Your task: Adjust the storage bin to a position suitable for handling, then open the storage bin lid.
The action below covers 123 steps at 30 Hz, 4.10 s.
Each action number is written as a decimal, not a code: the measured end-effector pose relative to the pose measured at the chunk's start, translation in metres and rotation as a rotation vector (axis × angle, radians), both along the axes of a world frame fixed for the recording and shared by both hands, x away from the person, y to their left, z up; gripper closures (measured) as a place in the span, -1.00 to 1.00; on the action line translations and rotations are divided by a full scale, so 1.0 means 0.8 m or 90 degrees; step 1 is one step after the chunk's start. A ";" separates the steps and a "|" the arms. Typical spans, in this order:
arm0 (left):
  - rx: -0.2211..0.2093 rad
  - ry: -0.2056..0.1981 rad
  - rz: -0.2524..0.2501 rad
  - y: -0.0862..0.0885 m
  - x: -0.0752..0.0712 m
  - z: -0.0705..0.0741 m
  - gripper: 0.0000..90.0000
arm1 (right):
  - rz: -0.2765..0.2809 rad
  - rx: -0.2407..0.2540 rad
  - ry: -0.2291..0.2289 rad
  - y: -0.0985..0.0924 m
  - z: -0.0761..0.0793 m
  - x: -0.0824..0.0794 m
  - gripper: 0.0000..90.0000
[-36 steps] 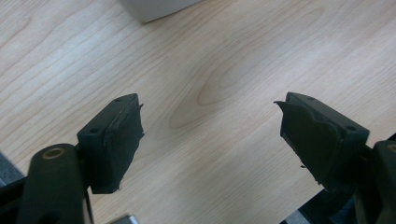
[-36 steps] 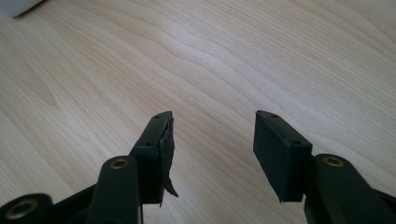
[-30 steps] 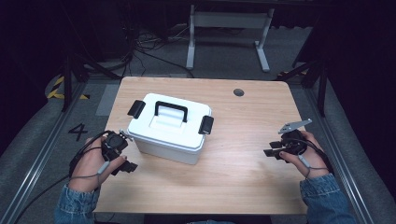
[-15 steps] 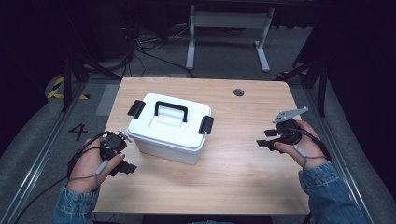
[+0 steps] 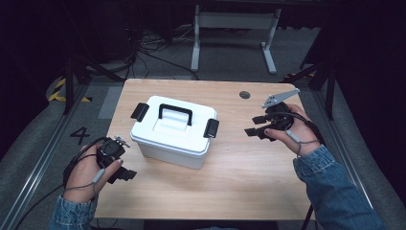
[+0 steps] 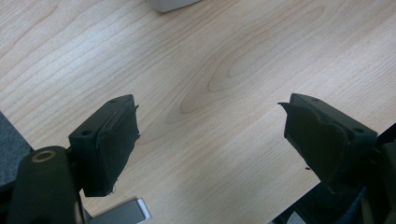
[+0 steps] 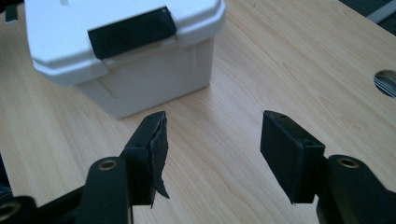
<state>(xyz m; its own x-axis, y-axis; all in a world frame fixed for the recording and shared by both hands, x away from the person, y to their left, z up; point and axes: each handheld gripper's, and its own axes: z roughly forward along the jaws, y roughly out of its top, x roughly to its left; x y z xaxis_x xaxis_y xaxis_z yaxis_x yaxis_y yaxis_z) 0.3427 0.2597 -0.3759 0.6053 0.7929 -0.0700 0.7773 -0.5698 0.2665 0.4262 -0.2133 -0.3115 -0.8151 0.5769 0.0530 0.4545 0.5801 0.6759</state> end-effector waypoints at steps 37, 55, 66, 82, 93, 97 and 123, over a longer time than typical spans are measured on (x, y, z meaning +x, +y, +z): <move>-0.007 0.017 -0.015 0.002 0.006 0.000 -0.59 | 0.124 -0.010 0.000 0.205 0.022 0.054 -0.17; -0.008 0.025 -0.017 0.000 0.009 -0.002 -0.60 | 0.154 -0.025 0.034 0.260 0.001 0.093 0.16; -0.006 0.020 -0.018 0.001 0.009 -0.001 -0.60 | 0.204 -0.091 0.045 0.280 0.007 0.090 0.83; -0.010 0.021 -0.021 0.000 0.010 -0.001 -0.60 | 0.239 -0.101 0.026 0.283 0.015 0.083 0.86; -0.004 0.021 -0.026 -0.002 0.012 -0.002 -0.60 | 0.239 -0.062 -0.022 0.268 0.066 0.072 0.86; -0.004 0.026 -0.028 -0.004 0.011 -0.002 -0.60 | 0.234 -0.056 -0.029 0.259 0.083 0.067 0.86; -0.001 0.036 -0.030 -0.008 0.014 -0.005 -0.60 | 0.170 -0.080 -0.050 0.165 0.122 0.066 0.86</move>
